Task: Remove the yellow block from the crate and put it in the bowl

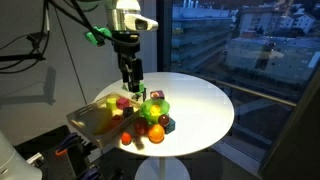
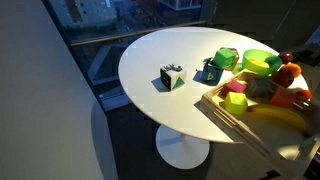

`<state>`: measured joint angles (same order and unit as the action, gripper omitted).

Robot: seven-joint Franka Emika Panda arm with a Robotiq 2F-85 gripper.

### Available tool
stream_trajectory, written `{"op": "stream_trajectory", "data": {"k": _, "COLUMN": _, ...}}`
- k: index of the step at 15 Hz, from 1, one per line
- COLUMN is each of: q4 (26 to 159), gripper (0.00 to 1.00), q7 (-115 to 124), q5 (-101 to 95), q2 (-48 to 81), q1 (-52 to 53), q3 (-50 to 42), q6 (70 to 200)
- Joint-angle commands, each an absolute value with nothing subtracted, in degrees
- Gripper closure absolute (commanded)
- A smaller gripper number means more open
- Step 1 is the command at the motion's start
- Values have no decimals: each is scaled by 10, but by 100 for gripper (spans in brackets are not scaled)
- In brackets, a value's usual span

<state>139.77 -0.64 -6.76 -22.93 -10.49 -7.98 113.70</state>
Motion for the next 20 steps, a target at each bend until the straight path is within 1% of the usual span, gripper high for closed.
{"op": "stream_trajectory", "data": {"k": 1, "q4": 1396, "gripper": 0, "q7": -6, "q5": -68, "q2": -229, "q1": -103, "q3": -82, "q6": 1136}}
{"op": "stream_trajectory", "data": {"k": 11, "q4": 1394, "gripper": 0, "q7": 6, "q5": -78, "q2": -219, "q1": -96, "q3": -67, "q6": 1142}}
{"op": "stream_trajectory", "data": {"k": 20, "q4": 1387, "gripper": 0, "q7": 52, "q5": -102, "q2": -195, "q1": -72, "q3": -14, "q6": 1153}}
